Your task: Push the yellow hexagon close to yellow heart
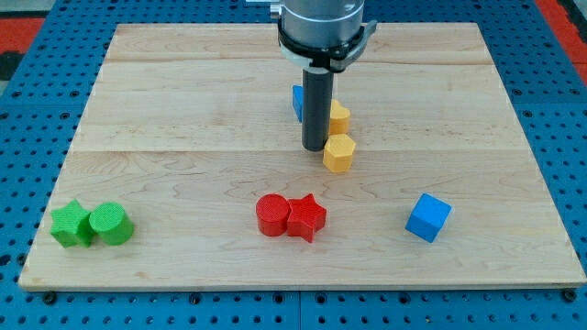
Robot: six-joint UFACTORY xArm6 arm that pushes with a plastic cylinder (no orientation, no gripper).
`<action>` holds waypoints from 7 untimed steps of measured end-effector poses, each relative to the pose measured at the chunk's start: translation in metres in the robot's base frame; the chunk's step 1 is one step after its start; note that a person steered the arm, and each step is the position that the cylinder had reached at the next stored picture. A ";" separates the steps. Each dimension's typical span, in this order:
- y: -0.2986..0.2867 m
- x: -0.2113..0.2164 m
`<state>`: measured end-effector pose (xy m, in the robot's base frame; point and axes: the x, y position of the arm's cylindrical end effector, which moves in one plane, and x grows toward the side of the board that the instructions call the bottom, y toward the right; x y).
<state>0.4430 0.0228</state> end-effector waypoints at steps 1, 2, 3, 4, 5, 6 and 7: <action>-0.004 0.009; -0.031 0.015; -0.025 0.039; 0.013 0.047; 0.031 0.040; 0.034 0.031; 0.037 0.031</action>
<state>0.4741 0.0601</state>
